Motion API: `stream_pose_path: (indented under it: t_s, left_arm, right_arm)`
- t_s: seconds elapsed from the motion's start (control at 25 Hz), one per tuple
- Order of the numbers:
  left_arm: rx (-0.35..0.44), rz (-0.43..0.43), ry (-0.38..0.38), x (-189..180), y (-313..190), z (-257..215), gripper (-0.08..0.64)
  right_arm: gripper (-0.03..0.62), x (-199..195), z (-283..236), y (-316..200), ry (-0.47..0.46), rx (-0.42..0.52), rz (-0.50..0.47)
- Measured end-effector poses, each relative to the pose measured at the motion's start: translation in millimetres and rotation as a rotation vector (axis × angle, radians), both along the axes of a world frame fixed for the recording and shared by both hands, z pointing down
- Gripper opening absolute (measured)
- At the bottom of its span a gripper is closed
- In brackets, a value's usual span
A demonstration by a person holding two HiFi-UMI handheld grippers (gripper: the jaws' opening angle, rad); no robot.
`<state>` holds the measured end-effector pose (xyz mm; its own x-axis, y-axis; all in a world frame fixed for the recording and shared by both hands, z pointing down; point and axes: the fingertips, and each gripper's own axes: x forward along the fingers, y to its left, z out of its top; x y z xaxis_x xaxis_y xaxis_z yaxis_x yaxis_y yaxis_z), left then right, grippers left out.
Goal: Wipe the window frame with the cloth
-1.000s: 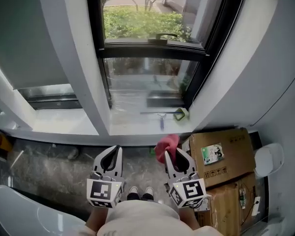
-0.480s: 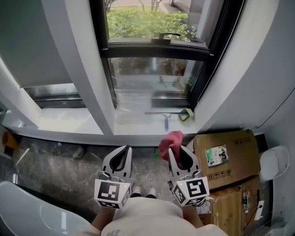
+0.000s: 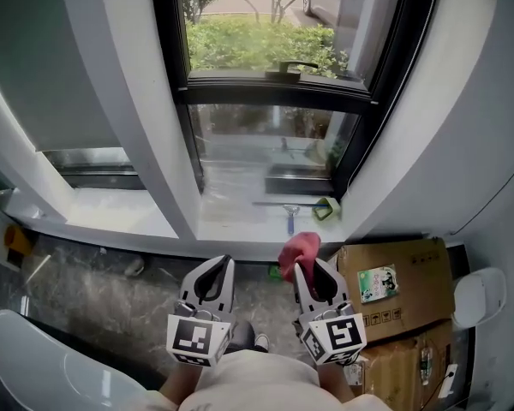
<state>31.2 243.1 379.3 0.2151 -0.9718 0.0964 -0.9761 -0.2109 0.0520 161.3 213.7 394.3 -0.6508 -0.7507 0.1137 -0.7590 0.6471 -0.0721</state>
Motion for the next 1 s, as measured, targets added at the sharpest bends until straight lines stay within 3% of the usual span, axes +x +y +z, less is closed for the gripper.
stream_pose_path:
  t_s: [0.24,0.68,1.0]
  left_arm:
    - [-0.028,-0.001,-0.006,-23,-42,10,0.008]
    - [-0.03,0.072,-0.016,-78,-140,1,0.008]
    - [-0.023,0.096,-0.006,-80,-189,6,0.008]
  right_arm:
    - [0.101,-23,19,-40,-0.015,-0.054,-0.01]
    - [0.101,-93,-8,-138,-0.091,-0.001,-0.027]
    - [0.101,-109,0,-182,-0.1,-0.032,-0.067]
